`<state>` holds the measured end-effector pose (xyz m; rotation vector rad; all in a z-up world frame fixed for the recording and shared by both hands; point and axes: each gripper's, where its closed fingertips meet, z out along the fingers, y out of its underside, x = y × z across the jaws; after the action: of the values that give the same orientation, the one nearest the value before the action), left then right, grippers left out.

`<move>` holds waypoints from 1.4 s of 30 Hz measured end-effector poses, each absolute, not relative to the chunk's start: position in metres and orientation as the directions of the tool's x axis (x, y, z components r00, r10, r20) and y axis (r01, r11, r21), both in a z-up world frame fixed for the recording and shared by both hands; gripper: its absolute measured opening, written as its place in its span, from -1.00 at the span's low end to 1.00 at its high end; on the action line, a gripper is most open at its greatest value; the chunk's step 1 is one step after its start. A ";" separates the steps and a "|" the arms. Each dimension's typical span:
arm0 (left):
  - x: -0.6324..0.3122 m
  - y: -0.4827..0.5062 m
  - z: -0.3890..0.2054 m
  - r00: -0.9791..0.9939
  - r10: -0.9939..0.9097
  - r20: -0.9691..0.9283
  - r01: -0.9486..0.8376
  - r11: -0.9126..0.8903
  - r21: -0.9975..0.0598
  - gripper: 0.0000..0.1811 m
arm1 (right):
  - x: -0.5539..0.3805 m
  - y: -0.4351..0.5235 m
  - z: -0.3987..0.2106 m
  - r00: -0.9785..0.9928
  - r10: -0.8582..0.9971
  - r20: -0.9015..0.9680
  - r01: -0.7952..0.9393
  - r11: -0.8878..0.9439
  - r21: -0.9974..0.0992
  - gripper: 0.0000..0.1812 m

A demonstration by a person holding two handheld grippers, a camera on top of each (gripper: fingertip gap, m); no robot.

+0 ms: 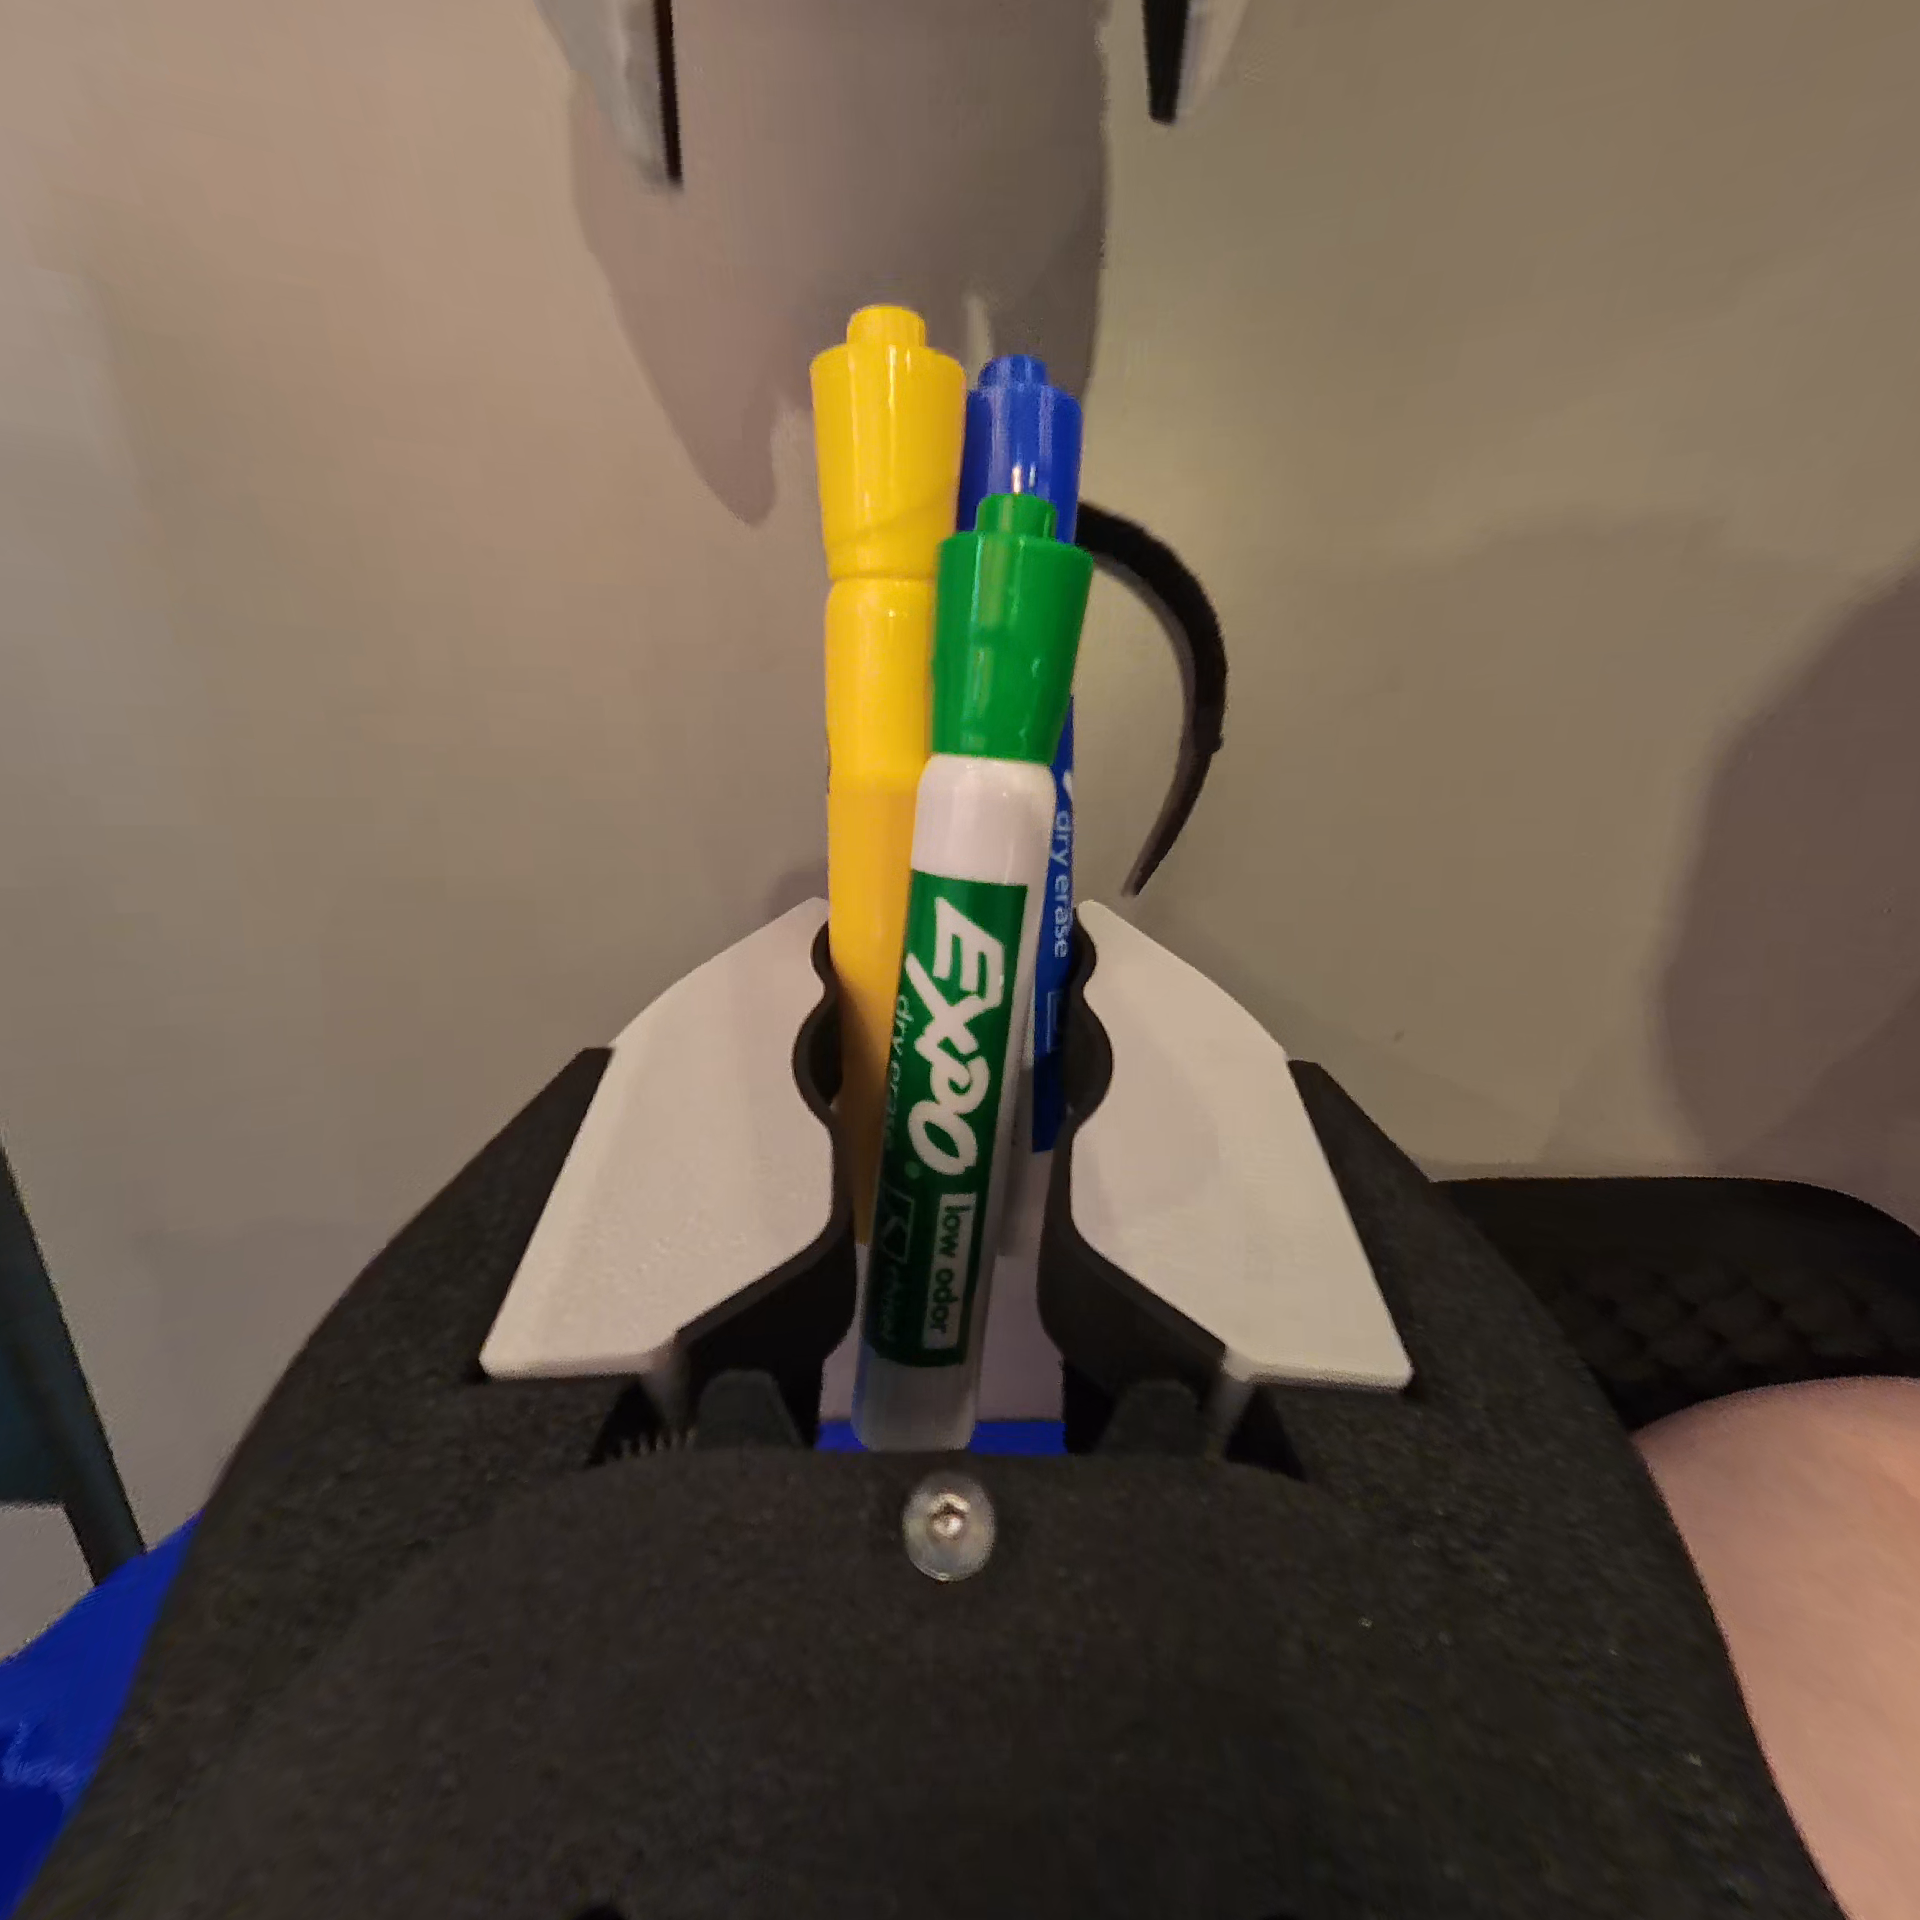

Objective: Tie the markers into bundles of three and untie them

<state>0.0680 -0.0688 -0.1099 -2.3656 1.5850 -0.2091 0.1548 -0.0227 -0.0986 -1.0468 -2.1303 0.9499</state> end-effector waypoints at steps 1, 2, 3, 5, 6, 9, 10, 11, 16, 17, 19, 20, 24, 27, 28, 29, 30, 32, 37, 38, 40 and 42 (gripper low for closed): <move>0.062 -0.067 -0.109 0.405 -0.913 -0.052 -0.877 -0.372 -0.305 -0.57 | 0.154 -0.019 -0.096 -0.501 0.844 0.190 0.413 0.426 -0.805 -0.31; 0.055 -0.066 -0.109 0.425 -0.903 -0.062 -0.872 -0.390 -0.297 -0.57 | 0.155 -0.018 -0.096 -0.482 0.855 0.190 0.413 0.413 -0.812 -0.33; 0.051 -0.066 -0.109 0.441 -0.896 -0.060 -0.865 -0.406 -0.293 -0.57 | 0.157 -0.021 -0.097 -0.471 0.864 0.176 0.415 0.393 -0.820 -0.41; 0.044 -0.065 -0.108 0.461 -0.885 -0.066 -0.859 -0.426 -0.286 -0.57 | 0.162 -0.034 -0.106 -0.470 0.876 0.110 0.457 0.348 -0.818 -0.55; 0.041 -0.064 -0.108 0.466 -0.882 -0.073 -0.858 -0.431 -0.280 -0.57 | 0.166 -0.043 -0.115 -0.481 0.872 0.094 0.484 0.352 -0.801 -0.60; 0.042 -0.065 -0.106 0.463 -0.884 -0.067 -0.856 -0.427 -0.290 -0.57 | 0.172 -0.068 -0.132 -0.515 0.818 0.256 0.414 0.499 -0.761 -0.67; 0.042 -0.065 -0.105 0.463 -0.884 -0.068 -0.856 -0.427 -0.292 -0.57 | 0.170 -0.072 -0.136 -0.517 0.777 0.359 0.366 0.580 -0.728 -0.67; 0.042 -0.066 -0.105 0.463 -0.884 -0.065 -0.857 -0.427 -0.290 -0.57 | 0.167 -0.073 -0.140 -0.513 0.729 0.454 0.340 0.657 -0.673 -0.71; 0.042 -0.069 -0.108 0.457 -0.888 -0.059 -0.863 -0.426 -0.271 -0.57 | 0.143 -0.090 -0.148 -0.568 0.687 0.452 0.343 0.698 -0.628 -0.72; 0.043 -0.070 -0.110 0.450 -0.891 -0.051 -0.866 -0.422 -0.266 -0.57 | 0.142 -0.091 -0.149 -0.579 0.691 0.433 0.361 0.693 -0.624 -0.73; 0.042 -0.072 -0.114 0.444 -0.895 -0.048 -0.874 -0.420 -0.244 -0.57 | 0.142 -0.096 -0.135 -0.566 0.713 0.415 0.335 0.658 -0.674 -0.77; 0.041 -0.072 -0.115 0.444 -0.895 -0.051 -0.876 -0.421 -0.235 -0.57 | 0.141 -0.096 -0.120 -0.529 0.736 0.423 0.304 0.629 -0.715 -0.79; 0.048 -0.069 -0.117 0.431 -0.901 -0.041 -0.880 -0.410 -0.241 -0.57 | 0.126 -0.072 -0.051 -0.250 0.862 0.441 0.150 0.485 -0.862 -0.86; 0.056 -0.070 -0.117 0.414 -0.910 -0.018 -0.880 -0.395 -0.265 -0.57 | 0.112 -0.054 -0.050 -0.163 0.851 0.500 0.205 0.525 -0.826 -0.72; 0.059 -0.071 -0.117 0.407 -0.913 -0.011 -0.879 -0.389 -0.275 -0.57 | 0.108 -0.057 -0.056 -0.190 0.847 0.496 0.218 0.529 -0.820 -0.71; 0.061 -0.072 -0.116 0.402 -0.916 -0.005 -0.879 -0.385 -0.281 -0.57 | 0.104 -0.060 -0.061 -0.211 0.851 0.481 0.226 0.521 -0.823 -0.71; 0.062 -0.072 -0.115 0.397 -0.918 -0.004 -0.880 -0.379 -0.286 -0.57 | 0.100 -0.062 -0.064 -0.221 0.854 0.471 0.231 0.515 -0.825 -0.70; 0.065 -0.073 -0.115 0.388 -0.922 0.002 -0.881 -0.372 -0.293 -0.57 | 0.096 -0.058 -0.065 -0.192 0.850 0.491 0.252 0.526 -0.812 -0.70; 0.069 -0.074 -0.115 0.374 -0.927 0.005 -0.885 -0.359 -0.295 -0.57 | 0.100 -0.061 -0.069 -0.234 0.861 0.451 0.271 0.503 -0.821 -0.79; 0.069 -0.074 -0.114 0.374 -0.928 0.004 -0.885 -0.358 -0.296 -0.58 | 0.101 -0.060 -0.068 -0.234 0.867 0.440 0.272 0.492 -0.827 -0.79; 0.069 -0.074 -0.113 0.372 -0.928 -0.002 -0.885 -0.354 -0.302 -0.58 | 0.105 -0.059 -0.065 -0.232 0.873 0.429 0.272 0.481 -0.833 -0.79; 0.069 -0.073 -0.112 0.374 -0.927 -0.002 -0.882 -0.355 -0.310 -0.58 | 0.110 -0.055 -0.062 -0.222 0.872 0.437 0.266 0.485 -0.833 -0.79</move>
<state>0.0689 -0.0734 -0.1118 -2.3778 1.6053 -0.2525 0.1098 -0.0553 -0.0617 -0.9697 -1.7452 0.7689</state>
